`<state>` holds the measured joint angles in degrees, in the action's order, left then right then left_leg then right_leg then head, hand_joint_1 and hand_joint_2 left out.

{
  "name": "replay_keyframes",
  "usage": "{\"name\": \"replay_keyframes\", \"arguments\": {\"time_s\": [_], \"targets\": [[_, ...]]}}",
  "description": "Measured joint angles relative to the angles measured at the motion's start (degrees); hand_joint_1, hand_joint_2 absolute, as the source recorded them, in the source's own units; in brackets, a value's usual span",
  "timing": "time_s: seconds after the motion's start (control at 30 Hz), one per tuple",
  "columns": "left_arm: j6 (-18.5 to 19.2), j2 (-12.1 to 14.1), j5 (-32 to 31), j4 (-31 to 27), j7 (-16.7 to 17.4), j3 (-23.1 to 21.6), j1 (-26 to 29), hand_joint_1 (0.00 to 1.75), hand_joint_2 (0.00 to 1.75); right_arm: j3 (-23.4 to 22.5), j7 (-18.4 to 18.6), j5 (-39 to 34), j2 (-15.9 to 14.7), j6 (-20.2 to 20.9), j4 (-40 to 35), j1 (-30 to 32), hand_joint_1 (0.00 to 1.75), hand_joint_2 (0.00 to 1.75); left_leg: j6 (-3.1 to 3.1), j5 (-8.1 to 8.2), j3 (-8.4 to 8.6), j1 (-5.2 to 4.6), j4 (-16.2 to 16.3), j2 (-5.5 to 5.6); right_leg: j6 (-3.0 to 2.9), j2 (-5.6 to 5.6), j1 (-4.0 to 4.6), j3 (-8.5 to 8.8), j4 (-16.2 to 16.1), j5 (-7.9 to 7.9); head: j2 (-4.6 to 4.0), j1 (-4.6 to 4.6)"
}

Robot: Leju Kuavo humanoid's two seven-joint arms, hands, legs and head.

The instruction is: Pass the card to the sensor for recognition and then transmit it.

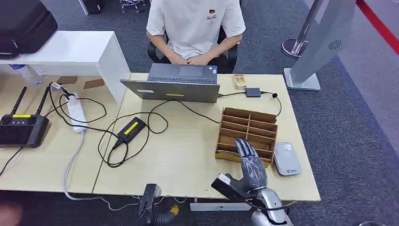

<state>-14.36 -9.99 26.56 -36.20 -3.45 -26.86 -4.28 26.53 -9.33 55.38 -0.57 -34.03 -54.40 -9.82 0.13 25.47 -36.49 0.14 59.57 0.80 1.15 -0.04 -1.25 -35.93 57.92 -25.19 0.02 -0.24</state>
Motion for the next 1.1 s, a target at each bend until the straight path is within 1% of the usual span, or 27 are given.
{"name": "replay_keyframes", "arguments": {"time_s": [0.63, 0.67, 0.7, 0.73, 0.87, 1.1], "targets": [[-0.5, -0.6, 0.3, 0.6, 0.4, 0.0, -0.8, 0.00, 1.75, 1.1, 0.2, -1.4, 1.4, 0.4, 1.1, -2.0, 0.00, 1.75, 0.00, 0.00, 0.00, 0.00, 0.0, 0.00, 0.00, 0.00, 0.00, 0.00, 0.0, 0.00, 0.00, 0.00], [-0.5, -0.6, 0.4, 0.6, 0.3, 0.0, -0.8, 0.00, 1.75, 1.2, 0.2, -1.4, 1.4, 0.4, 1.0, -2.0, 0.31, 1.75, 0.00, 0.00, 0.00, 0.00, 0.0, 0.00, 0.00, 0.00, 0.00, 0.00, 0.0, 0.00, 0.00, 0.00], [-0.5, -0.6, 0.4, 0.6, 0.4, 0.0, -0.8, 0.00, 1.75, 1.2, 0.3, -1.4, 1.4, 0.6, 0.9, -2.0, 1.71, 1.75, 0.00, 0.00, 0.00, 0.00, 0.0, 0.00, 0.00, 0.00, 0.00, 0.00, 0.0, 0.00, 0.00, 0.02], [-0.5, -0.6, 0.4, 0.6, 0.4, 0.0, -0.8, 0.00, 1.75, 1.3, 0.3, -1.4, 1.4, 0.6, 0.9, -2.0, 1.75, 1.75, 0.00, 0.00, 0.00, 0.00, 0.0, 0.00, 0.00, 0.00, 0.00, 0.00, 0.0, 0.00, 0.00, 0.00], [-0.4, -0.6, 0.5, 0.6, 0.4, 0.0, -0.7, 0.00, 1.75, 1.4, 0.4, -1.8, 1.4, 1.3, 0.3, -2.1, 1.75, 1.75, -0.01, 0.00, 0.02, 0.00, 0.0, -0.02, 0.00, 0.02, 0.01, 0.00, 0.0, 0.00, 0.00, 0.00], [-0.3, -0.6, 0.9, 0.6, 0.3, 0.0, -0.7, 0.00, 1.75, 1.5, -0.4, -3.2, 1.4, 1.7, -0.5, -2.2, 1.75, 1.75, -0.01, 0.00, 0.04, 0.00, 0.0, -0.01, 0.00, 0.02, 0.01, 0.01, 0.0, 0.00, 0.00, 0.02]]}}
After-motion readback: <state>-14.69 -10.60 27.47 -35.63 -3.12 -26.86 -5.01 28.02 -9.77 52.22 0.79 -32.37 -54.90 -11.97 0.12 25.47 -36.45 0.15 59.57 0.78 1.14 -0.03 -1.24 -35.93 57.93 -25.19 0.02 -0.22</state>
